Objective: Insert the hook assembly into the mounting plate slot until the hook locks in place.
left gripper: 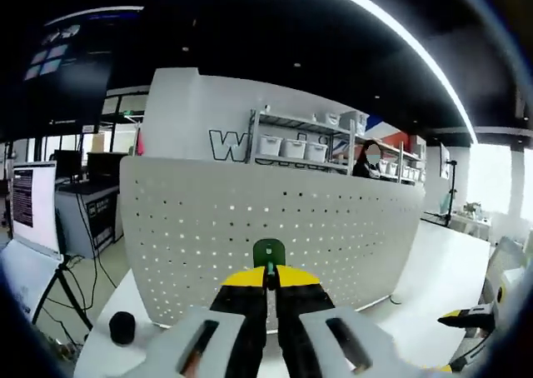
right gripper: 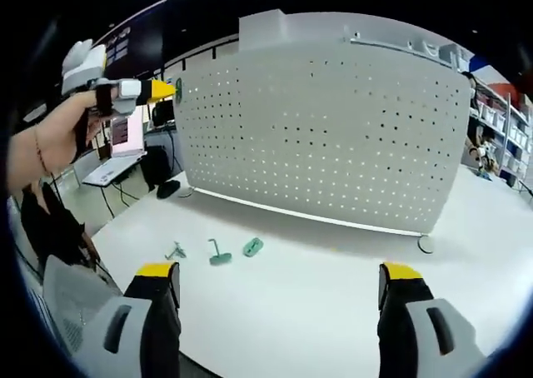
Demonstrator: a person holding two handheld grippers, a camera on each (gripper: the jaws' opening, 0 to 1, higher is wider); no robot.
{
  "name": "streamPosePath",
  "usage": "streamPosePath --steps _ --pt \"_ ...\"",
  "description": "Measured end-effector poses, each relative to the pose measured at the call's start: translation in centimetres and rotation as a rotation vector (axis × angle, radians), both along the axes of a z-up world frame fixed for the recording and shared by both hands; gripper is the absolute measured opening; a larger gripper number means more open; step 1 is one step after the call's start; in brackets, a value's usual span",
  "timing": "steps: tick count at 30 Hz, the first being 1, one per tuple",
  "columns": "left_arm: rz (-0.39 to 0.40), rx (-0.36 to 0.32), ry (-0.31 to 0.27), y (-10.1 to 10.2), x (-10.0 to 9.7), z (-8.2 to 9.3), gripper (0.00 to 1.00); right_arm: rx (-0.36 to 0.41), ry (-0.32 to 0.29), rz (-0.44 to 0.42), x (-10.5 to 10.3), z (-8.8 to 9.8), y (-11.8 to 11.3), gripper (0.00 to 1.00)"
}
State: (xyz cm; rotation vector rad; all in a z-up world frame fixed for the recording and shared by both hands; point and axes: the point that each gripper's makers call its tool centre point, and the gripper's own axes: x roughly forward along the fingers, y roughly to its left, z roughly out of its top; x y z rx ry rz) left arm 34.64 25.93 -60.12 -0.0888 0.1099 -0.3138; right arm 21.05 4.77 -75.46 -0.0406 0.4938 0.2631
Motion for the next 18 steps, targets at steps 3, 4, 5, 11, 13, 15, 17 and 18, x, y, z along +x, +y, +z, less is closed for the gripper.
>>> streamPosePath --steps 3,4,5,11,13,15,17,18 --pt "0.006 -0.006 0.004 -0.1 0.7 0.0 0.01 0.003 0.013 -0.001 -0.3 -0.4 -0.1 0.96" --pt "0.009 -0.008 0.002 -0.1 0.9 0.0 0.01 0.002 0.016 -0.002 -0.4 -0.5 -0.1 0.96" --pt "0.011 -0.012 0.001 -0.2 1.0 0.1 0.01 0.004 0.02 -0.002 -0.5 -0.6 -0.2 0.96" --pt "0.025 -0.01 -0.023 -0.6 2.5 0.5 0.01 0.017 0.034 -0.016 -0.9 -1.0 -0.7 0.94" --pt "0.035 -0.008 -0.042 -0.7 3.0 0.9 0.01 0.024 0.04 -0.021 -0.9 -1.1 -1.0 0.94" --pt "0.046 -0.005 -0.059 -0.7 3.5 1.3 0.01 0.029 0.041 -0.031 -0.9 -1.1 -1.3 0.93" --pt "0.053 -0.006 -0.065 -0.8 4.2 1.4 0.01 0.034 0.046 -0.037 -0.8 -1.2 -1.5 0.93" --pt "0.055 -0.004 -0.07 -0.9 4.5 1.5 0.01 0.034 0.044 -0.039 -0.8 -1.1 -1.5 0.93"
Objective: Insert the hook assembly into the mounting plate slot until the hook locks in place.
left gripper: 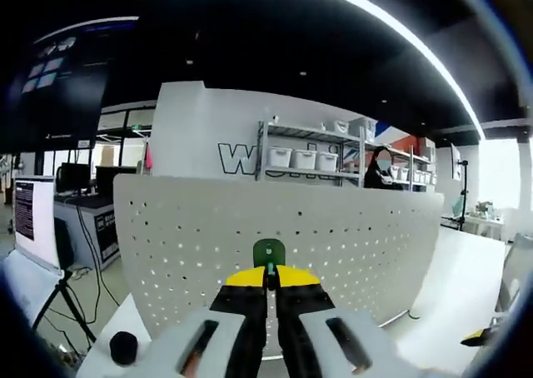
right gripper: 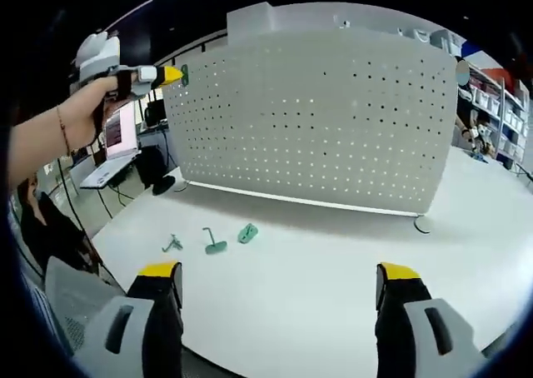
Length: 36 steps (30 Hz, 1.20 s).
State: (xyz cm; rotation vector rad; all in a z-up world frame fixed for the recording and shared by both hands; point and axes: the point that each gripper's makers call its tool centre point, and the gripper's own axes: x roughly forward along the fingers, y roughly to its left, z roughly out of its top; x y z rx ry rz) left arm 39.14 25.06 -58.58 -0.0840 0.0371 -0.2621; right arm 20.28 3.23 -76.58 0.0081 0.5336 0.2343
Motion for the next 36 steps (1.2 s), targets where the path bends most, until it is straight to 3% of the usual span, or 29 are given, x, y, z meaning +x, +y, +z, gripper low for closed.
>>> streamPosePath --steps 7,19,36 --pt "0.015 -0.004 -0.04 -0.5 1.4 0.4 0.01 -0.004 0.015 -0.009 0.1 -0.3 -0.4 0.93" --pt "0.062 -0.003 -0.045 -0.7 3.5 -0.1 0.01 0.013 0.018 -0.019 0.1 -0.4 -0.7 0.87" --pt "0.093 0.018 -0.055 -0.9 6.3 0.9 0.01 0.041 0.051 -0.021 0.4 -1.4 -1.1 0.86"
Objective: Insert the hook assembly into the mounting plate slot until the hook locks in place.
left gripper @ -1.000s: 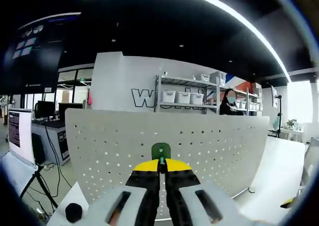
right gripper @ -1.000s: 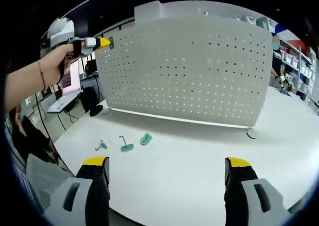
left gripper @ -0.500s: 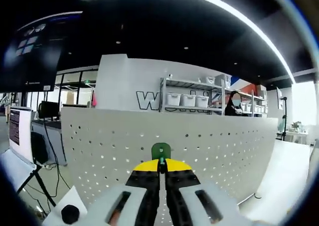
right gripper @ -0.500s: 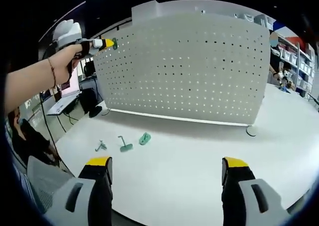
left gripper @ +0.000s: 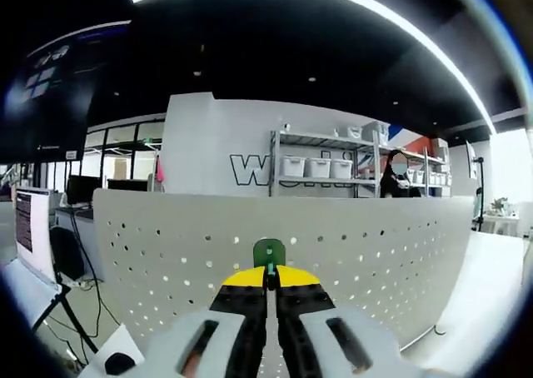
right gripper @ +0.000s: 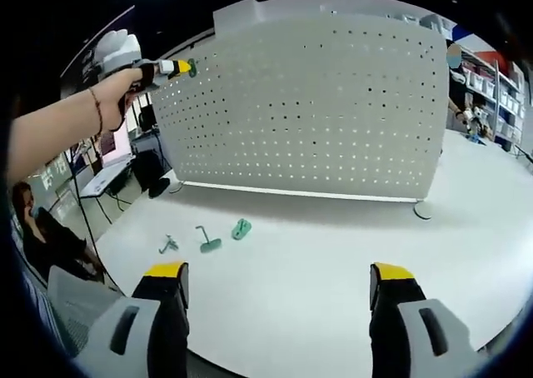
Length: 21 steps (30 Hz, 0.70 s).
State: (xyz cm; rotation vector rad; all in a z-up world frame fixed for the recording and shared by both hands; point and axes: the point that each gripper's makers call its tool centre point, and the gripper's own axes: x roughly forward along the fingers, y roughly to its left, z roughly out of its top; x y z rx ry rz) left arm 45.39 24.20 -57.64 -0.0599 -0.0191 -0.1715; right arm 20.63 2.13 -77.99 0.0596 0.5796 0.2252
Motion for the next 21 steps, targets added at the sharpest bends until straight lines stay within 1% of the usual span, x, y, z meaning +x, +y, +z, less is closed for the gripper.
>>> streamPosePath --steps 5,7,10,13,21 --pt "0.006 0.016 -0.011 -0.1 0.3 0.4 0.02 0.009 0.003 -0.006 0.2 -0.1 -0.3 0.86" --pt "0.004 -0.001 -0.01 -0.2 0.5 0.3 0.02 0.011 0.005 -0.004 0.2 -0.1 -0.4 0.86" --pt "0.013 -0.004 0.0 -0.2 0.8 0.2 0.02 0.016 0.0 0.003 0.5 0.0 -0.4 0.84" --pt "0.018 -0.004 0.002 -0.2 0.9 0.3 0.02 0.021 -0.005 -0.012 0.6 0.1 -0.8 0.84" --pt "0.031 0.033 0.005 -0.3 1.1 0.3 0.01 0.037 0.005 -0.031 0.4 -0.2 -1.0 0.84"
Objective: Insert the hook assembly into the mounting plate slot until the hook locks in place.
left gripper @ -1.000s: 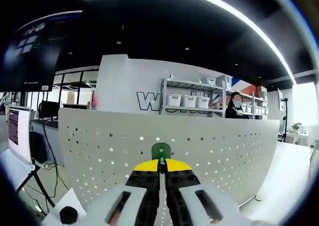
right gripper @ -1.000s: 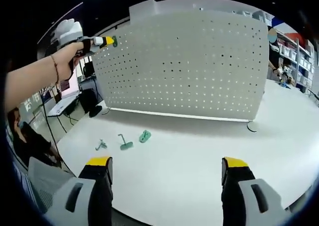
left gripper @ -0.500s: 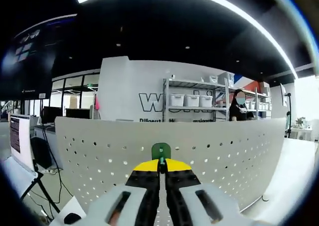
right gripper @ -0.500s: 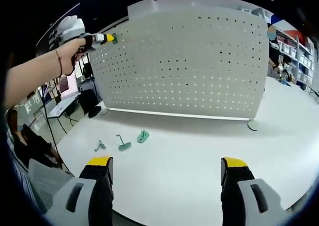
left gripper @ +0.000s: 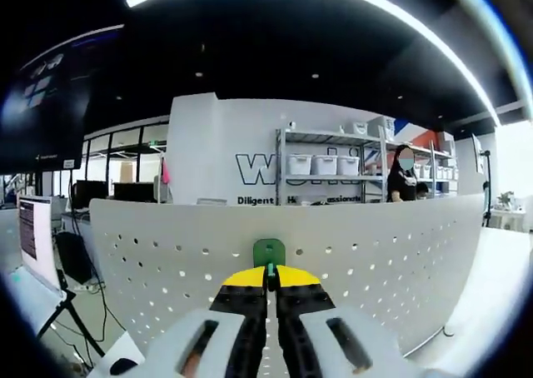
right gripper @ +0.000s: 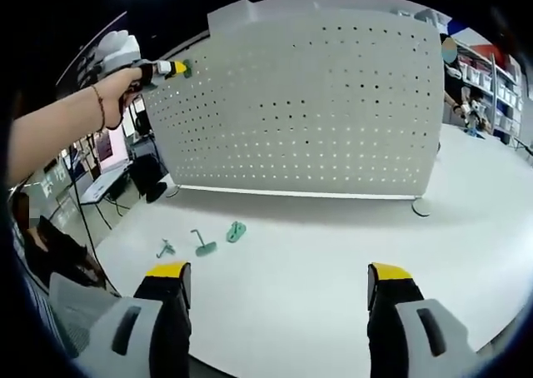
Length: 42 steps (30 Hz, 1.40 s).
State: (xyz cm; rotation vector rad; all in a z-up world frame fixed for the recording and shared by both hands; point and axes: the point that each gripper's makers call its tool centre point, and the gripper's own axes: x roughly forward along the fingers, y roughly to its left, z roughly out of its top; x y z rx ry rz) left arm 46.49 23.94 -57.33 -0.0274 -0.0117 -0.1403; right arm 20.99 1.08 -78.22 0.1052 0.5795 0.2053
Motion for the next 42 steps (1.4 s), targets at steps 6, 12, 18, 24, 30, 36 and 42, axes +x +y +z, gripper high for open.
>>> streamPosePath --steps 6,12,18,24,30,36,42 --pt "0.011 -0.01 0.019 0.3 0.1 -0.4 0.01 0.006 0.004 -0.01 -0.2 -0.1 -0.2 0.84" --pt "0.01 -0.012 0.031 0.0 0.2 -0.5 0.01 0.006 0.006 -0.014 -0.3 -0.2 -0.4 0.84" --pt "0.012 -0.032 0.053 0.0 0.3 -1.2 0.01 0.001 0.007 -0.019 -0.2 -0.2 -0.8 0.83" --pt "0.015 -0.028 0.054 0.1 0.2 -1.3 0.01 0.002 0.008 -0.021 -0.2 -0.2 -0.9 0.83" --pt "0.005 -0.028 0.071 0.1 0.2 -1.2 0.02 -0.008 -0.004 -0.011 -0.4 0.2 -0.6 0.82" --pt "-0.022 -0.015 0.13 0.1 0.0 -1.4 0.03 -0.004 -0.017 -0.011 0.0 0.7 -0.6 0.82" --pt "-0.048 0.011 0.139 0.5 -1.2 -1.0 0.16 0.005 -0.022 -0.013 -0.4 0.7 -0.4 0.82"
